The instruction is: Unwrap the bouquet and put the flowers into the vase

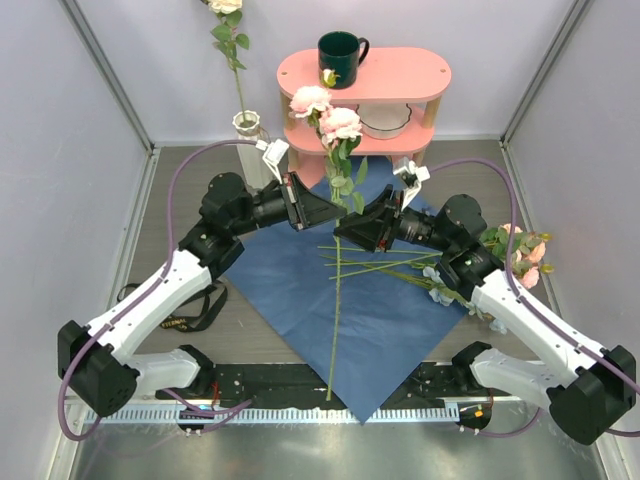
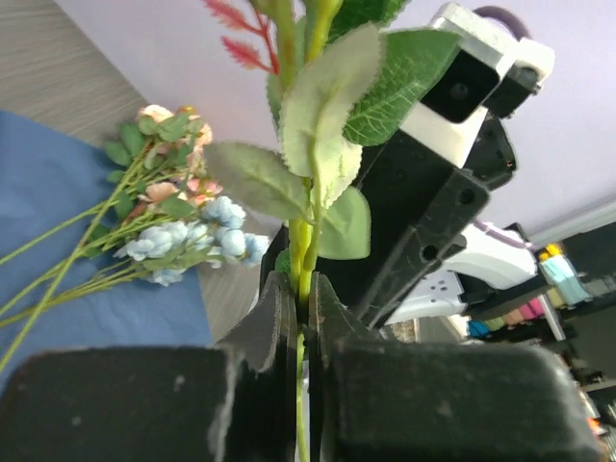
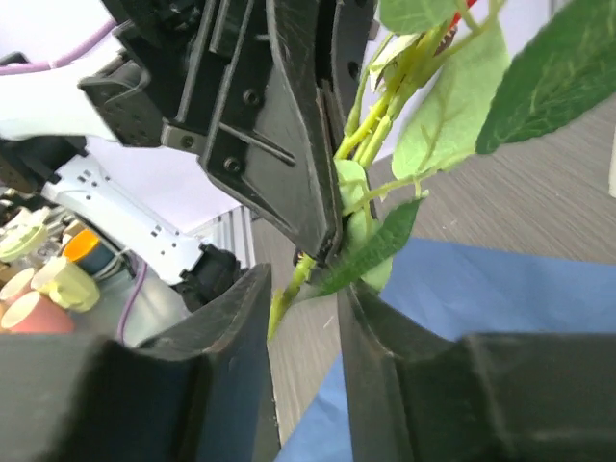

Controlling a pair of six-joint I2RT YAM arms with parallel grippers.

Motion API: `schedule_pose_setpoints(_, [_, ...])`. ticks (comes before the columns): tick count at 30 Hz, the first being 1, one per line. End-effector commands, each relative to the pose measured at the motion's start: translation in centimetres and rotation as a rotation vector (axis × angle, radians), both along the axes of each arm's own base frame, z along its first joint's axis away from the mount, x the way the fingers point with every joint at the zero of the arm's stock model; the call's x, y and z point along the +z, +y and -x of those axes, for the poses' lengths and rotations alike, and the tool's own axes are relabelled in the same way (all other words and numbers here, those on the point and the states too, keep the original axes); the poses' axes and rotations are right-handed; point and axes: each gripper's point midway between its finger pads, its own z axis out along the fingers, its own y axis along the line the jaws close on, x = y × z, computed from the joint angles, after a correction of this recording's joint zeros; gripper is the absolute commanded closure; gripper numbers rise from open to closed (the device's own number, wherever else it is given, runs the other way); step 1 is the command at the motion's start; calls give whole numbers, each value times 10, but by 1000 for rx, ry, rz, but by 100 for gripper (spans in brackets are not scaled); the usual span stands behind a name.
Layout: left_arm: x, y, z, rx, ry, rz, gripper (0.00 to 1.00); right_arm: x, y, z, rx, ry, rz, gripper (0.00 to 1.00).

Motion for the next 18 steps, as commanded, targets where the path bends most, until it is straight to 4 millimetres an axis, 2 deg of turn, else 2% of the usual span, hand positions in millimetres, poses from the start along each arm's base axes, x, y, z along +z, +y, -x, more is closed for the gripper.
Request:
schedule_pose_setpoints(1, [19,18,-13,141,-190,-133,100,16,-16,-25,-217,-39,27,53])
schedule_pose_setpoints(2, [18,31,-25,245,-186,-202,100,14,-22,-34,-287,-24,43,42])
schedule_pose_setpoints(4, [22,50,-41,365,-291,-304,100,6,-47,-60,-501,30,82,36])
schedule_pose_setpoints(5, [33,62,-48,437,-315,-343,100,9,-59,-64,-573,30,81,31])
schedule_pose_setpoints(7, [45,89,-72,622,-392,-432,100,2,-85,-77,-736,57,102,28])
schedule_pose_setpoints(8, [62,101,-79,697,-430,-441,100,8,-93,-75,-769,42,89,27])
schedule_pose_setpoints(10, [81,126,-101,878,-474,-481,100,1,-104,-77,-827,54,107,27])
schedule_pose_setpoints(11, [100,136,-105,944,-499,-461,100,2,-105,-77,-831,48,109,26])
schedule_pose_setpoints(12, [106,150,-115,1039,-497,-472,100,4,-106,-75,-831,47,110,26])
schedule_pose_setpoints(13, [131,163,-119,1116,-534,-415,100,4,-107,-74,-833,46,112,26])
schedule_pose_setpoints(15, [149,182,-130,1173,-521,-333,100,4,-110,-72,-842,46,118,26])
schedule_pose_setpoints(16, [163,213,-139,1270,-502,-287,100,4,-113,-73,-856,46,121,26])
schedule_pose_setpoints(18, [179,235,-141,1364,-497,-230,100,4,-119,-71,-878,40,123,27])
